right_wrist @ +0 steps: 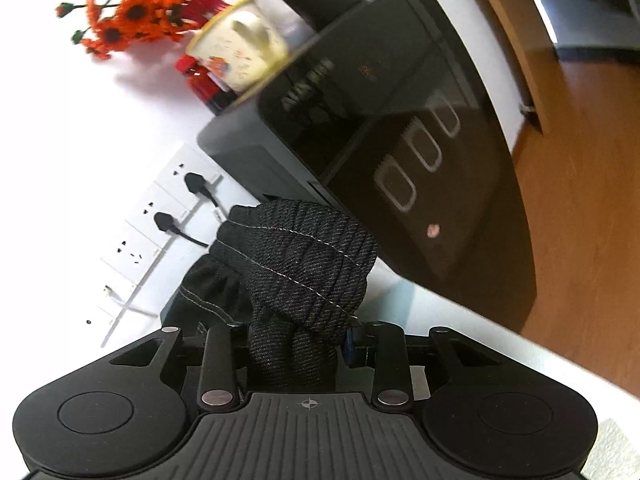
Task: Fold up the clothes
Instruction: 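Grasp the elastic waistband of the black jeans with the right gripper, then hold the waistband with the right gripper while the left gripper presses the jeans flat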
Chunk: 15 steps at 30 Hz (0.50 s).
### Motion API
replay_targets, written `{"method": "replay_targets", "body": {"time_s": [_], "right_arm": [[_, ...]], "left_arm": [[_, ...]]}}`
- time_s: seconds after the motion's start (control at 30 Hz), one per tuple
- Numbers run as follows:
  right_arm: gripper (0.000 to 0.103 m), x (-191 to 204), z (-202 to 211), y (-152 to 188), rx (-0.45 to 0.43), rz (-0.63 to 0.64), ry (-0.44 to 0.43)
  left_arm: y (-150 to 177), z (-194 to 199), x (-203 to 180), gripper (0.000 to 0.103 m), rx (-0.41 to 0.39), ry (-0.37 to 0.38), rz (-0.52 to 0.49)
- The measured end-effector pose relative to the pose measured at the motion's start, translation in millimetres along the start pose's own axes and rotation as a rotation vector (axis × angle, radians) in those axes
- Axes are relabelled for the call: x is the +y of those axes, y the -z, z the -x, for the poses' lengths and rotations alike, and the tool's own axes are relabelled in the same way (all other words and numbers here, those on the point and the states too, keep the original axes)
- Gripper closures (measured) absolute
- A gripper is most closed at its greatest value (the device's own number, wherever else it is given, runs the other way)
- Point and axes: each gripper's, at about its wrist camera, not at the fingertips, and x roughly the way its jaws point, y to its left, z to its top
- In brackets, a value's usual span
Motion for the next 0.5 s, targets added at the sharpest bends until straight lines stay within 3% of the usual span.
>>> {"method": "replay_targets", "body": {"time_s": [0.13,0.37,0.5], "right_arm": [[0.055,-11,-9,3,0.025,-0.037,-0.015],[0.05,-18,-20,10,0.02,-0.06,-0.023],[0.068,-19,-21,7,0.021,-0.095,-0.018]], "left_arm": [[1,0,1,0.0,-0.008,0.006,-0.008],[-3,-2,-1,0.0,0.01,0.005,-0.021],[-4,-3,0,0.0,0.009,0.014,-0.036]]}}
